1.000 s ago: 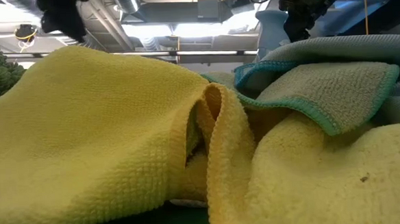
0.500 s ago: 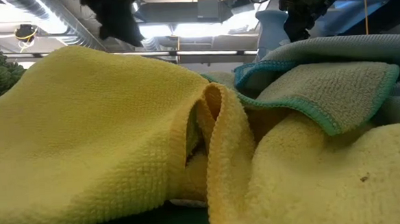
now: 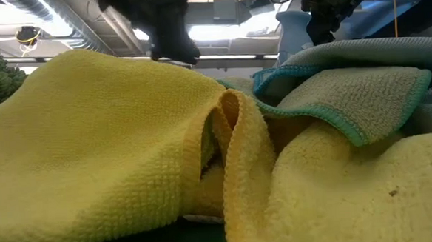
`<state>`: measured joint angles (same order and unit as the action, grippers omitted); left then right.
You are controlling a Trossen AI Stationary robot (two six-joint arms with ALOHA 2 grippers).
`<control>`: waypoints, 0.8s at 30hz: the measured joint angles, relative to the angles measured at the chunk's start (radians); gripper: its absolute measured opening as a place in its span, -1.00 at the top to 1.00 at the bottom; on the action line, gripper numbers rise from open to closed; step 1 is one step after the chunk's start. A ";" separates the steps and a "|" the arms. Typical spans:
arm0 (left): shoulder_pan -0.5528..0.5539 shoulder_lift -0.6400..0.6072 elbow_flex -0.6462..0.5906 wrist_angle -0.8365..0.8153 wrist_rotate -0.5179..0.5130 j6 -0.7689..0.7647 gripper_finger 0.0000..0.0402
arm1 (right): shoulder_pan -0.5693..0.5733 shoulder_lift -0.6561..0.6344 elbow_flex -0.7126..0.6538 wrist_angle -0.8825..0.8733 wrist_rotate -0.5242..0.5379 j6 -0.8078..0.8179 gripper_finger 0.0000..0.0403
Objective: Sort microfiber towel by color & place in baskets
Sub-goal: Put the pink microfiber towel into the white bin
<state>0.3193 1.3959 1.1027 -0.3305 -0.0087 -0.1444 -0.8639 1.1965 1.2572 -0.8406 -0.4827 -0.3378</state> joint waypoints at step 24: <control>0.000 0.436 0.000 0.398 0.002 -0.004 0.34 | 0.000 0.000 0.000 0.000 0.000 0.000 -0.07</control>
<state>0.3194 1.8322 1.1027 0.0677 -0.0067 -0.1488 -0.8637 1.1965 1.2572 -0.8406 -0.4828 -0.3378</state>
